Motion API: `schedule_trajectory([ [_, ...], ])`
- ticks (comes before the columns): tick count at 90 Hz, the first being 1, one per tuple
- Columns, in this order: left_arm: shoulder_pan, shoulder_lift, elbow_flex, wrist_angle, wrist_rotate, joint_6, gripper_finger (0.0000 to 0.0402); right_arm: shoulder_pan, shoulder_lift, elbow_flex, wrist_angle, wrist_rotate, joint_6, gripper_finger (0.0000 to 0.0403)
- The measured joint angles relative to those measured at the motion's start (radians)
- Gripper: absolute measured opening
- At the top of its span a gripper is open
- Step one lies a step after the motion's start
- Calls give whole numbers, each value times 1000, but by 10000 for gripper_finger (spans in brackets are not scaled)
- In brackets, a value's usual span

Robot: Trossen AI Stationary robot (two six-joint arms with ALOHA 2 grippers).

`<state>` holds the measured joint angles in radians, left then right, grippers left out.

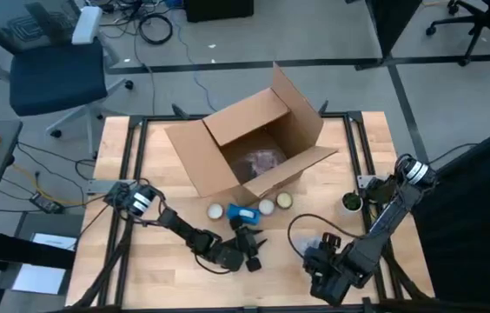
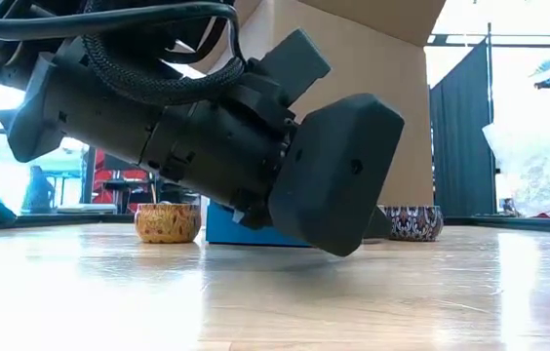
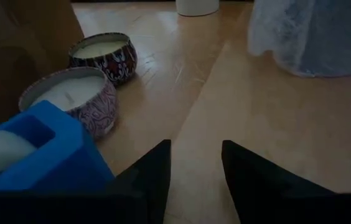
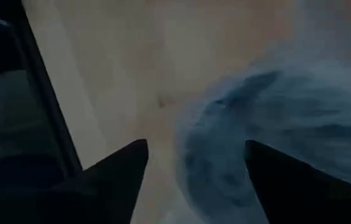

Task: Wrap mug
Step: Wrap the purple mug with the bubble wrap, then put the wrapped purple mug into the box

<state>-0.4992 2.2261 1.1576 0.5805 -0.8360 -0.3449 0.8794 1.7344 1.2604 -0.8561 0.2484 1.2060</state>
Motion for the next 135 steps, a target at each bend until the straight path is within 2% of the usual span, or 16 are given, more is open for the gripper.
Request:
schedule_trajectory([
  [7, 0, 0, 0, -1, 0, -1, 129, -13, -1, -71, 86, -12, 9, 275],
  [25, 0, 0, 0, 0, 0, 0, 129, -50, -11, -190, 85, -2, 88, 276],
  [48, 0, 0, 0, 0, 0, 0, 129, -84, -7, -201, 91, -1, 59, 240],
  [61, 0, 0, 0, 0, 0, 0, 129, -87, -3, -183, 98, -4, 27, 186],
  [79, 0, 0, 0, -2, 0, 0, 129, -96, 4, -135, 77, -16, -15, 55],
  [87, 0, 0, 0, -3, 0, 0, 129, -103, 7, -89, 37, -23, -59, 15],
  [107, 0, 0, 0, -42, 0, 1, 129, -125, 5, 157, -62, 3, -202, 15],
  [135, 0, 0, 0, -55, 0, 0, 129, -129, 2, 589, 129, 73, -657, 9],
])
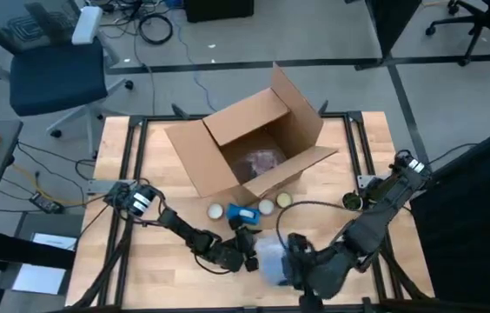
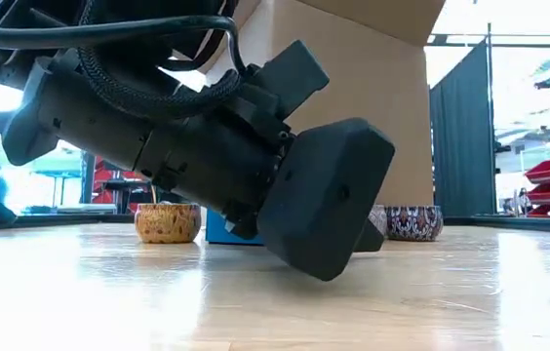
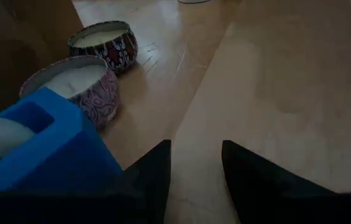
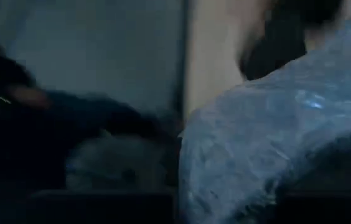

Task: Wrap mug
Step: Put the wrapped purple mug into the box

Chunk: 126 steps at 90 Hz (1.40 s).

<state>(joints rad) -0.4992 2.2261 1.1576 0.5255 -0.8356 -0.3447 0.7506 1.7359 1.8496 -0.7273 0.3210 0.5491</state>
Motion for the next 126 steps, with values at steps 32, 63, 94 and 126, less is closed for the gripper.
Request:
schedule_trajectory([
  [32, 0, 0, 0, 35, 0, -1, 129, -73, -5, 266, 345, 61, -611, 9],
  [63, 0, 0, 0, 41, 0, -1, 129, -396, -4, 287, 362, 193, -577, 9],
  [94, 0, 0, 0, 47, 0, -1, 129, -690, -3, 164, 156, 234, -349, 10],
  [126, -7, 0, 0, 46, 3, -5, 129, -798, -4, -71, -102, 175, -199, 11],
])
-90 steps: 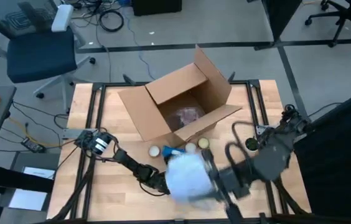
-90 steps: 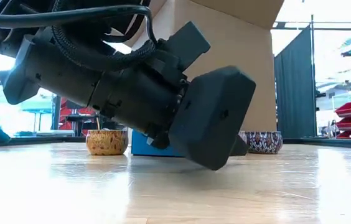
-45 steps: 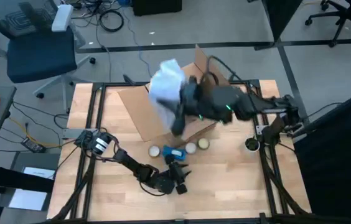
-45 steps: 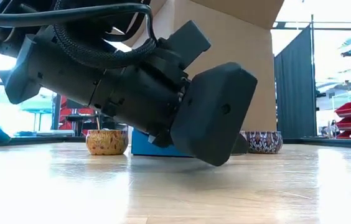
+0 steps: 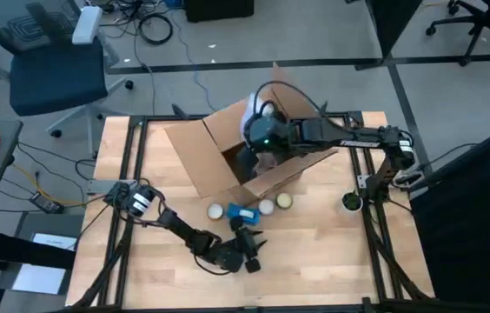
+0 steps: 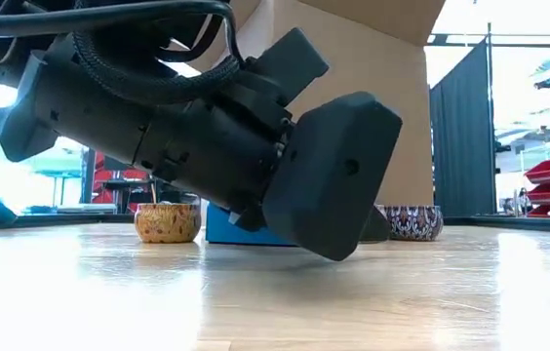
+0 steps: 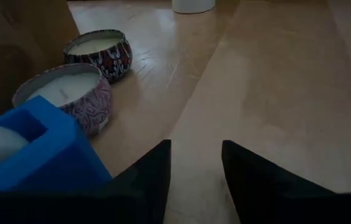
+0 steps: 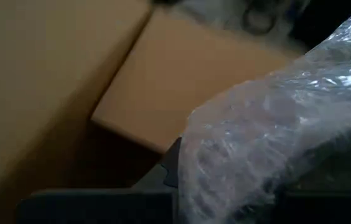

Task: Wrap mug
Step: Put the wrapped purple mug into the box

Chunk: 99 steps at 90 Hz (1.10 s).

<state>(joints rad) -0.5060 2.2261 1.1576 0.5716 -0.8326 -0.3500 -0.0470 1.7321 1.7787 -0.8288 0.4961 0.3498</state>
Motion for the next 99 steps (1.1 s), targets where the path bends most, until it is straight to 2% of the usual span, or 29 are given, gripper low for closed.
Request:
schedule_trajectory([
  [24, 0, 0, 0, 0, 0, 3, 129, -39, 0, -244, 5, -125, 108, 11],
  [38, 2, 0, 0, 0, 0, 12, 129, -52, -7, -344, 12, -153, 159, 11],
  [47, 4, 0, 0, 1, -2, 58, 129, -53, -8, -361, -11, -183, 173, 13],
  [61, 13, 0, 0, 8, -22, 115, 129, -44, -9, -353, -26, -324, 191, 16],
  [68, 18, 0, 0, 8, -23, 146, 129, -33, -7, -352, -23, -348, 192, 22],
  [83, 32, 0, 0, 10, -17, 208, 128, -24, -8, -355, -19, -347, 208, 54],
  [99, 38, 0, 0, 33, -41, 252, 128, -31, -27, -357, -8, -357, 213, 122],
])
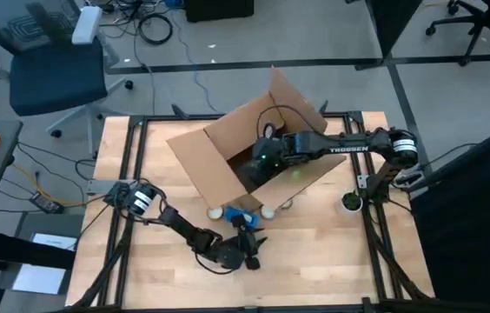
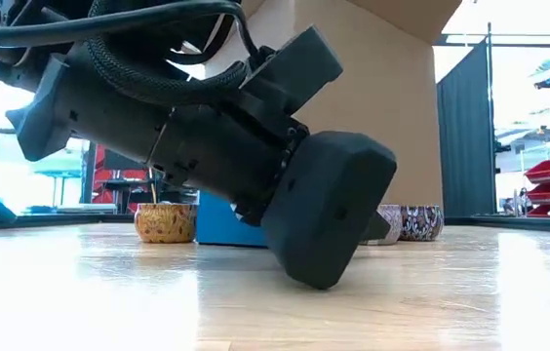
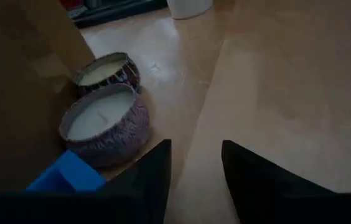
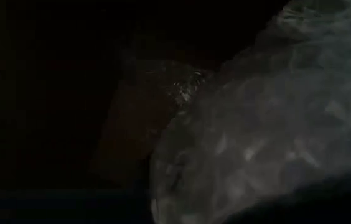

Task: Wrap mug
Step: Put the wrapped purple mug into the box

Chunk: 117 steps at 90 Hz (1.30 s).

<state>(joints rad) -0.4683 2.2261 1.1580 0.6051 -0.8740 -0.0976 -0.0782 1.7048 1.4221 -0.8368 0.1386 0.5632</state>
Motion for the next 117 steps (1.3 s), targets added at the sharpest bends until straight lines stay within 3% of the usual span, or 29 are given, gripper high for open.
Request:
schedule_trajectory([
  [22, -1, 0, 0, 174, -31, 69, 129, -16, -104, -8, 61, -86, 0, 227],
  [39, -32, 0, 0, 287, -44, 199, 129, -17, -170, -5, 78, -187, 21, 269],
  [90, -37, -1, -1, 318, -52, 251, 129, -16, -230, 0, 162, -256, 50, 268],
  [117, -37, -1, -1, 317, -56, 251, 129, -17, -310, 0, 203, -234, 72, 222],
])
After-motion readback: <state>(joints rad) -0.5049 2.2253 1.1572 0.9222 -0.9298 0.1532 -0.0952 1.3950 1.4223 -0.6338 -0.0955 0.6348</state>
